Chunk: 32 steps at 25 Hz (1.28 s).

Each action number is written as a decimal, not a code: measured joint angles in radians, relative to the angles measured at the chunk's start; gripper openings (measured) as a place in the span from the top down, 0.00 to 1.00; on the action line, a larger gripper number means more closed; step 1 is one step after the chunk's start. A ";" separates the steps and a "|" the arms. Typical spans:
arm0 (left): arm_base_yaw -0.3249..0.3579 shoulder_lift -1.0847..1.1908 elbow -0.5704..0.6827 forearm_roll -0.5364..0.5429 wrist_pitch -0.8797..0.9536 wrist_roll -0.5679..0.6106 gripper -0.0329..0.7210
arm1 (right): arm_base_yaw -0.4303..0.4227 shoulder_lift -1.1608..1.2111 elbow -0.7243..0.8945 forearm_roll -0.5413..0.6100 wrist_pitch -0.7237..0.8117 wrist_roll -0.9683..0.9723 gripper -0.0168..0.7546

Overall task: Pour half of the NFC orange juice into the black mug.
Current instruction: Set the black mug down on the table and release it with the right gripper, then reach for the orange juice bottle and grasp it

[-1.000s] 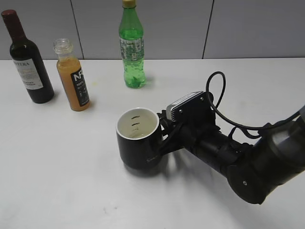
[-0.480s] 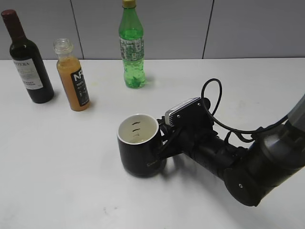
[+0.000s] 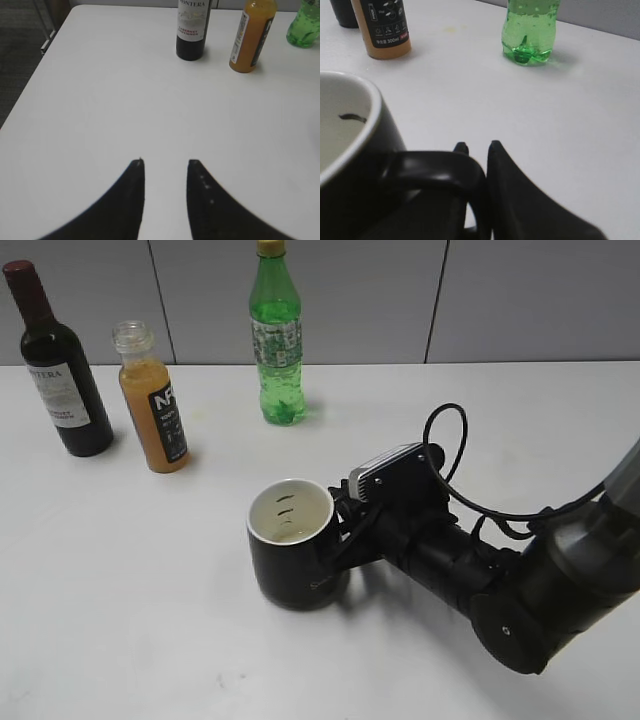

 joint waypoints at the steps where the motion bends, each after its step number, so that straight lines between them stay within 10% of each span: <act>1: 0.000 0.000 0.000 0.000 0.000 0.000 0.65 | 0.000 0.000 0.003 0.000 -0.005 0.001 0.84; 20: 0.000 0.000 0.000 0.000 0.000 0.000 0.65 | 0.000 0.000 0.067 0.028 -0.034 0.007 0.22; 32: 0.000 0.000 0.000 0.000 0.000 0.000 0.65 | 0.000 -0.073 0.190 0.053 -0.038 -0.004 0.19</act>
